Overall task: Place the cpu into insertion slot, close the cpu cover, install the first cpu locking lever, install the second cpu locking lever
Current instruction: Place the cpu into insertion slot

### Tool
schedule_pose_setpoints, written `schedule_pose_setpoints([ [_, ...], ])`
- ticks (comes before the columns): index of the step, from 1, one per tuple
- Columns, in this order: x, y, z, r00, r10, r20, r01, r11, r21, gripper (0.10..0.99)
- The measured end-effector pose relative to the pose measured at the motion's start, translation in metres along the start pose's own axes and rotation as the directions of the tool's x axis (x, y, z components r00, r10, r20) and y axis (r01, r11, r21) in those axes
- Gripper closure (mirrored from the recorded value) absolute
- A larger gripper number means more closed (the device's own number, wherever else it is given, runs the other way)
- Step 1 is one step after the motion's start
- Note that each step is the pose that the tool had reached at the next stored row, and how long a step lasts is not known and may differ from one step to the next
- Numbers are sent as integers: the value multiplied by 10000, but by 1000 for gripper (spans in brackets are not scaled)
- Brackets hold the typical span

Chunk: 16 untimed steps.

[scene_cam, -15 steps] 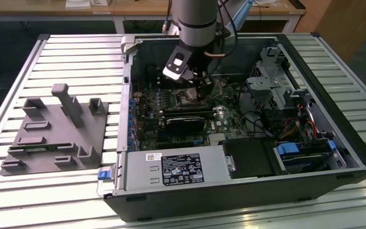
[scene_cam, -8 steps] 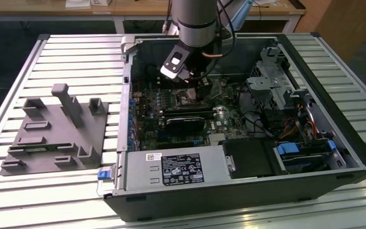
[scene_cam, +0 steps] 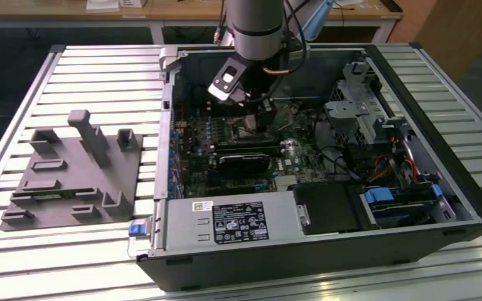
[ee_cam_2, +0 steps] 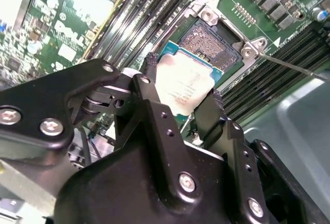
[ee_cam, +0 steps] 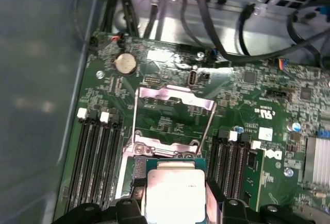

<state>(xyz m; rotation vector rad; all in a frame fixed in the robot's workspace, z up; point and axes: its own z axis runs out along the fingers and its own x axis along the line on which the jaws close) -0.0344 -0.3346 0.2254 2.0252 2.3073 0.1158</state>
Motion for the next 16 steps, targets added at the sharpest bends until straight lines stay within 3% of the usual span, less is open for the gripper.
schedule_pose_setpoints([
  [5, 4, -8, 13, 9973, 728, 74, -728, 9973, -1, 545],
  [16, 92, -57, 62, 9930, 1176, 118, -1176, 9931, -6, 545],
])
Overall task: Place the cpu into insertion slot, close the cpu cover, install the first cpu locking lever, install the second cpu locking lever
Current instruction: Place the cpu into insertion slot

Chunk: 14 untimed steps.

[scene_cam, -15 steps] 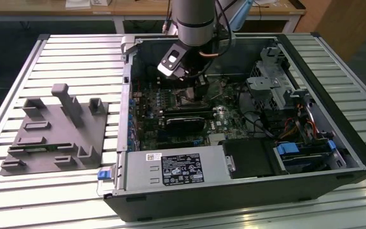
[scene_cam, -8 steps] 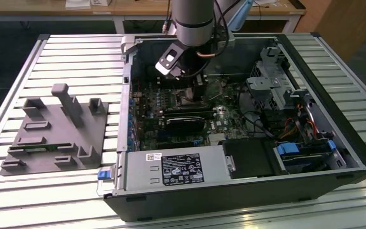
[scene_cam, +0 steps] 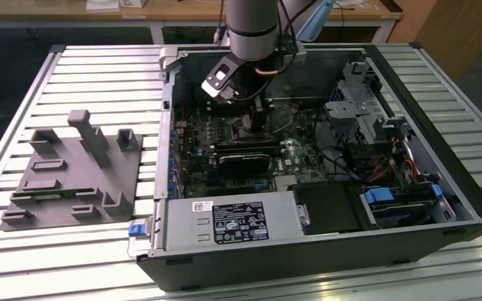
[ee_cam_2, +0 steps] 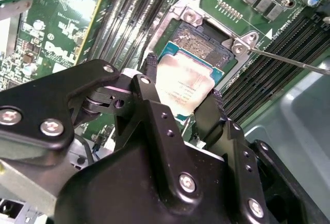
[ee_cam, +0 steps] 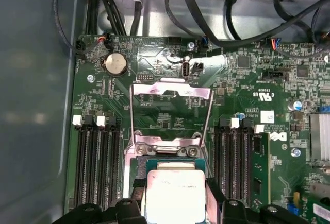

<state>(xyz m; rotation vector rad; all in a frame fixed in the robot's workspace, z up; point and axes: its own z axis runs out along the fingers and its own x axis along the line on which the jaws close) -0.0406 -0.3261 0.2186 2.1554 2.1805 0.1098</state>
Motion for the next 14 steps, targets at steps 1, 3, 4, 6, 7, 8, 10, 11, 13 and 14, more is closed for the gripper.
schedule_pose_setpoints([
  [1, 6, -5, 6, 10000, 43, 6, -43, 10000, 1, 545],
  [3, 18, -15, 20, 9999, 115, 15, -115, 9999, 2, 545],
  [4, 23, -19, 28, 9999, 139, 17, -139, 9999, 2, 545],
  [6, 29, -28, 47, 9998, 172, 20, -172, 9999, 2, 545],
  [7, 30, -31, 57, 9998, 185, 22, -185, 9998, 2, 545],
  [8, 30, -34, 68, 9998, 194, 23, -194, 9998, 2, 545],
  [10, 30, -36, 86, 9998, 209, 24, -209, 9998, 2, 545],
  [11, 30, -37, 93, 9998, 220, 25, -220, 9998, 2, 545],
  [13, 30, -39, 112, 9997, 240, 28, -240, 9997, 2, 545],
  [14, 30, -41, 124, 9997, 248, 29, -248, 9997, 2, 545],
])
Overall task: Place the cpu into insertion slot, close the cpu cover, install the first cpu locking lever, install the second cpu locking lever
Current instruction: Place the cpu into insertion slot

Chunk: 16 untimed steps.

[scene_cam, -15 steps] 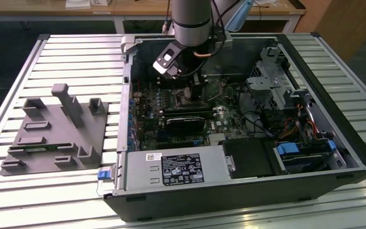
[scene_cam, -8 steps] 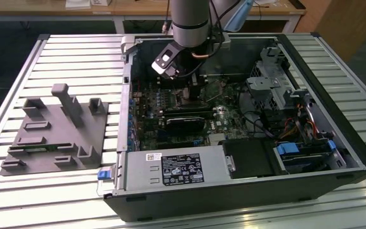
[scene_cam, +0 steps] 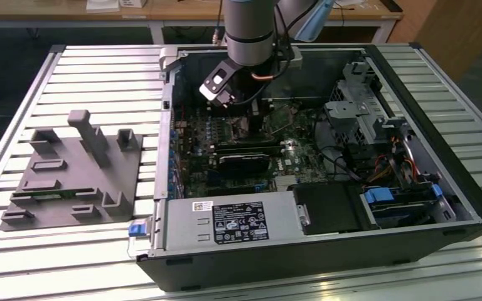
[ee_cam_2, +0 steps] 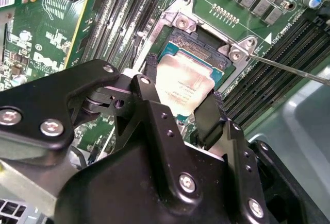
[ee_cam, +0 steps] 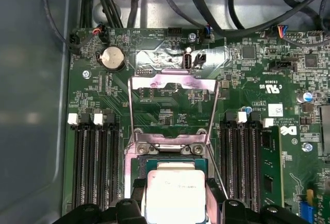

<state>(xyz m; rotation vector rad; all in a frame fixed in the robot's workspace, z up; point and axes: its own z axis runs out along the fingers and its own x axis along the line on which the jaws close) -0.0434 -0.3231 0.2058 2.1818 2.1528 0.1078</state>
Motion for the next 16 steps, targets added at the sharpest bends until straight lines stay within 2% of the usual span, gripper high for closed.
schedule_pose_setpoints([
  [5, 0, -18, 57, 10000, 29, 2, -29, 10000, -1, 545],
  [16, 53, -35, 112, 10000, 40, 4, -40, 10000, 0, 545],
])
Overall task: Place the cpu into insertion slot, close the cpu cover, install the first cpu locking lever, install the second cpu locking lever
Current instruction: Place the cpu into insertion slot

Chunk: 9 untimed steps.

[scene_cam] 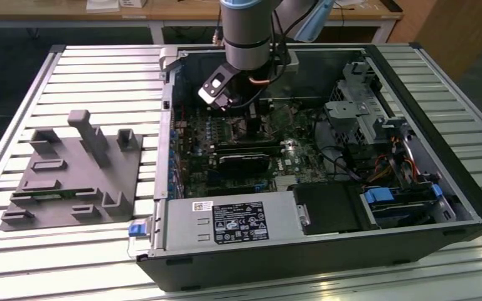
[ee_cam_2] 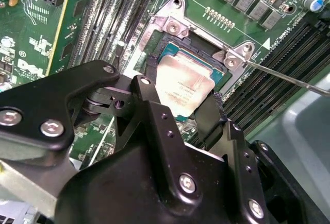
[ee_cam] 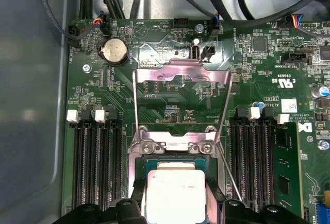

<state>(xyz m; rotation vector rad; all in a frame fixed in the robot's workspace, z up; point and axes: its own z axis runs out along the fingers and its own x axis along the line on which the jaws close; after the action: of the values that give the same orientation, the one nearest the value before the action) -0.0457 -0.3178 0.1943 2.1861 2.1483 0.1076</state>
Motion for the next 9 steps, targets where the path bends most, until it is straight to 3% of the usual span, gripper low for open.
schedule_pose_setpoints([
  [9, 0, -2, 20, 9999, -139, -11, 139, 9999, 1, 545],
])
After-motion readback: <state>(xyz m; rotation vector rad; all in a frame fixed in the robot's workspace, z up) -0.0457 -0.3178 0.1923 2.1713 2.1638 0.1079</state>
